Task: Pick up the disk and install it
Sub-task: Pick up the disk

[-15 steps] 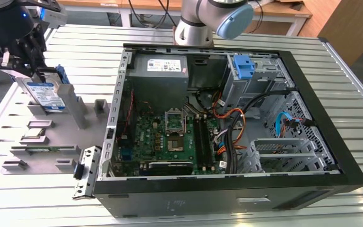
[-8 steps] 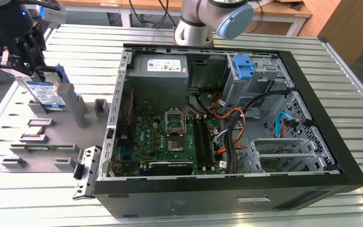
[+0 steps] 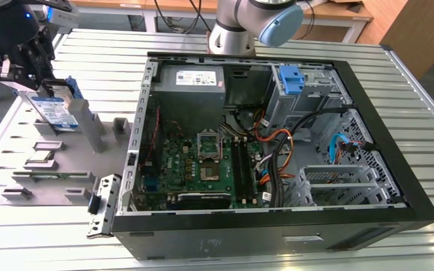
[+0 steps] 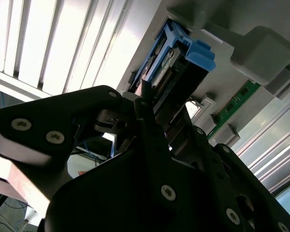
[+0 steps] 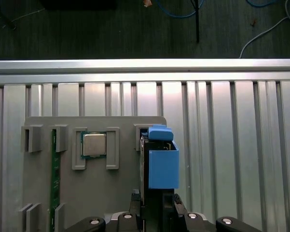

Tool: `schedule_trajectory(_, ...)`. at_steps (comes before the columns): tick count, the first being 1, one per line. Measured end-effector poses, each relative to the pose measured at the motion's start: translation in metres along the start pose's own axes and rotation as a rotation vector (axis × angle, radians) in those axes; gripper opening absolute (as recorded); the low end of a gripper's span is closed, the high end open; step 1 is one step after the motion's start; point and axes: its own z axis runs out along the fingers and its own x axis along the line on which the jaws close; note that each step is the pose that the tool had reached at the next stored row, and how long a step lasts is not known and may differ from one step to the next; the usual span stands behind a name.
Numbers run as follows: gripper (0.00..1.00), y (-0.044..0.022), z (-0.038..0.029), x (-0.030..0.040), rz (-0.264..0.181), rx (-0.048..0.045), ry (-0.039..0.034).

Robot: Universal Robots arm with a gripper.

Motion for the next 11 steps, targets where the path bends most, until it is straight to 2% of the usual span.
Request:
schedule_trajectory(6,0.35,0.0001,-0.0009,-0.0001,0.0,-0.0005,0.0003)
schedule_trajectory(7,0.35,0.0001,-0.0017,-0.0001,0.0,-0.0005,0.0003)
schedule_trajectory(8,0.35,0.0003,-0.0071,-0.0006,0.0,0.0,0.0)
schedule_trajectory(11,0.35,0.0004,-0.008,-0.0006,0.0,0.0001,-0.0001)
